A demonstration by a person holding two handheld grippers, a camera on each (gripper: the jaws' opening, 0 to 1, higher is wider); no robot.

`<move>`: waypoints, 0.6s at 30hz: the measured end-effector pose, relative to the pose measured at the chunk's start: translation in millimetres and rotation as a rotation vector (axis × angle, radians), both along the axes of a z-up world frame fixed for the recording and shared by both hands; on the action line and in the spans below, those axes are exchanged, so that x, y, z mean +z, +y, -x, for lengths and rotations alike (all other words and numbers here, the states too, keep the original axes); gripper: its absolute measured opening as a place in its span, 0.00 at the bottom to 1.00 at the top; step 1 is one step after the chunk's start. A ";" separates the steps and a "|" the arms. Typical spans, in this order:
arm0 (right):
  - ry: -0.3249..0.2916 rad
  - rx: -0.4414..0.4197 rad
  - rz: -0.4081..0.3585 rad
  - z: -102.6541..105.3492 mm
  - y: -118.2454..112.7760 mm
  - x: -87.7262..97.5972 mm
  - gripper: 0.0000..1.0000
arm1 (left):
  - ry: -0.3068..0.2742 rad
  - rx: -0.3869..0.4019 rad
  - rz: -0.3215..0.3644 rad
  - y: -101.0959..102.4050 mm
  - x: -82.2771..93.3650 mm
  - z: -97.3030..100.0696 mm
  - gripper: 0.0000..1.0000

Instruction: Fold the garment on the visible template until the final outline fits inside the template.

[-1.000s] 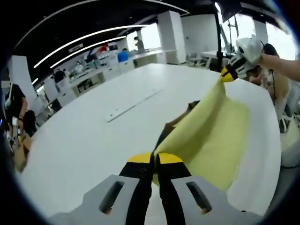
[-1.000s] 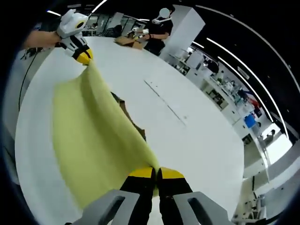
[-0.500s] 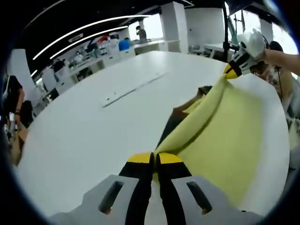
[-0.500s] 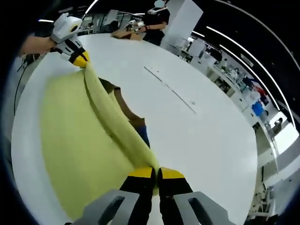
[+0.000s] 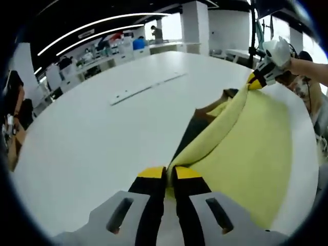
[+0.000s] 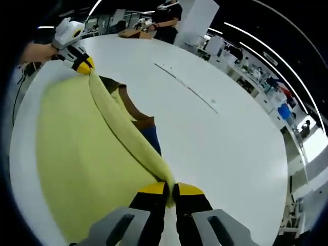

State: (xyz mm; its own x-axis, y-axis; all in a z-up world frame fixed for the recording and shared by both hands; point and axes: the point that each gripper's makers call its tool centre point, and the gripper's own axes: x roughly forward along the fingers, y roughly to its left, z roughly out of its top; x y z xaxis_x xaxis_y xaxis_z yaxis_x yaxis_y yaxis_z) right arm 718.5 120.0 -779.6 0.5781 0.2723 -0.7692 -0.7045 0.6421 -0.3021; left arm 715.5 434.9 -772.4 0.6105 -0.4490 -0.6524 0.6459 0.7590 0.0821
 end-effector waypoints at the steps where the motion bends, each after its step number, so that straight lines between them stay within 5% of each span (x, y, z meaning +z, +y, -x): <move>1: -0.002 0.006 0.008 0.5 0.0 -0.4 0.03 | -0.003 -0.001 0.000 0.1 1.1 0.2 0.04; 12: -0.063 0.099 0.043 9.8 4.9 11.7 0.29 | -0.035 -0.083 0.017 -1.0 15.8 14.8 0.13; 18: -0.083 0.090 0.061 5.1 -1.1 7.0 0.22 | -0.067 -0.153 -0.080 -3.5 9.8 13.2 0.18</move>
